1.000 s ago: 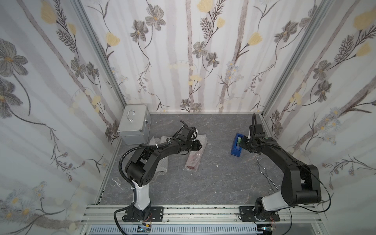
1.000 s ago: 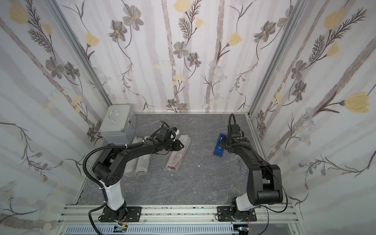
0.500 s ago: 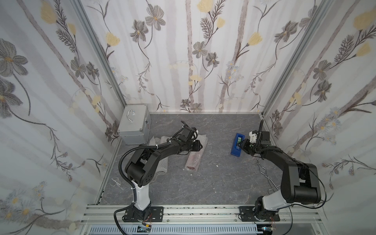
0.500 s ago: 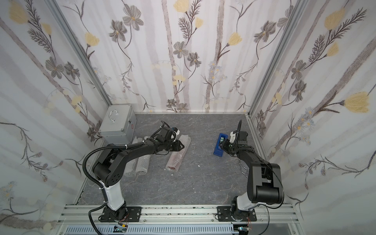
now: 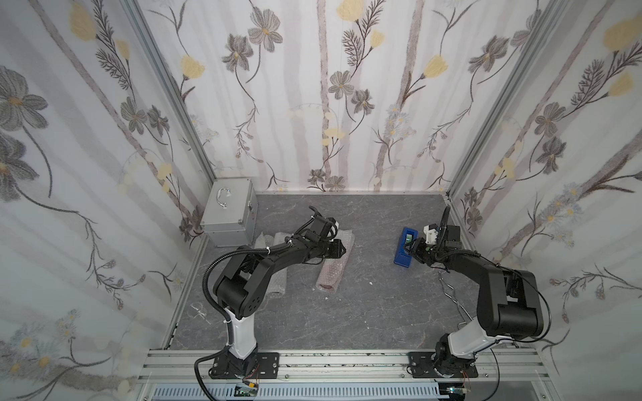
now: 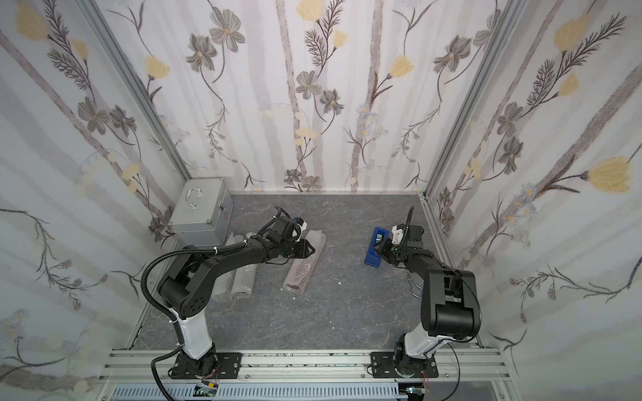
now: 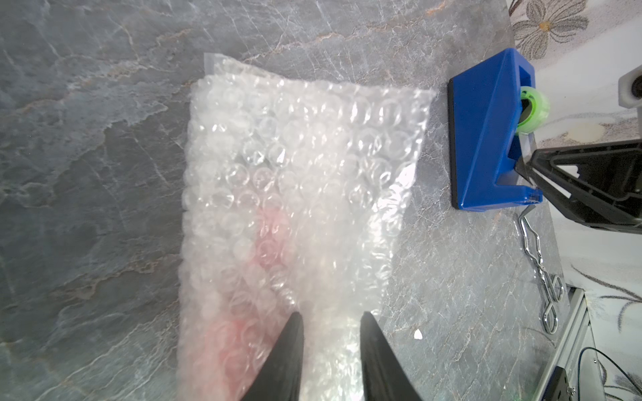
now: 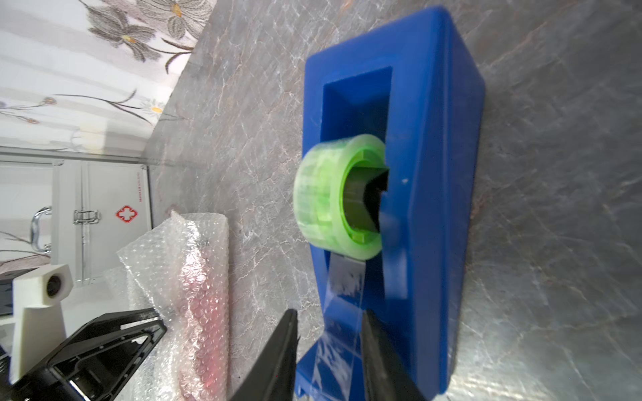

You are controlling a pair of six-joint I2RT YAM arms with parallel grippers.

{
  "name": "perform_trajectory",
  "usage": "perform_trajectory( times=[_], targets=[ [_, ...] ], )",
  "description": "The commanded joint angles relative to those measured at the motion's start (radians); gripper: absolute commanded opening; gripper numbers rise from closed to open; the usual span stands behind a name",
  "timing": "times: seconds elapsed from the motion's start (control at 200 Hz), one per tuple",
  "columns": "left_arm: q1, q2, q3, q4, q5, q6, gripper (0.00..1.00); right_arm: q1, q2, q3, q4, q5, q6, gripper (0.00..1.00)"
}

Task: Wrap wine bottles in bubble wrap
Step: Tear off the tape using the Tape Cutter.

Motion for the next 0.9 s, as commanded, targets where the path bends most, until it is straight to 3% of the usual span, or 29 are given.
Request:
perform_trajectory(
  times=[0.0, 0.19, 0.485, 0.894],
  targets=[
    [-0.001, 0.002, 0.0, -0.051, -0.009, -0.002, 0.31, -0.006, 0.026, -0.003, 0.06, -0.037, 0.014, 0.25],
    [-0.003, 0.002, -0.002, -0.051, -0.009, -0.002, 0.31, -0.011, 0.023, -0.009, 0.113, -0.11, 0.052, 0.0],
    [-0.007, 0.006, -0.002, -0.051, -0.009, 0.001, 0.32, -0.015, -0.033, -0.008, 0.158, -0.209, 0.145, 0.0],
    [-0.011, 0.009, -0.002, -0.05, -0.012, 0.002, 0.32, -0.009, -0.122, -0.088, 0.164, -0.199, 0.207, 0.0]
  ],
)
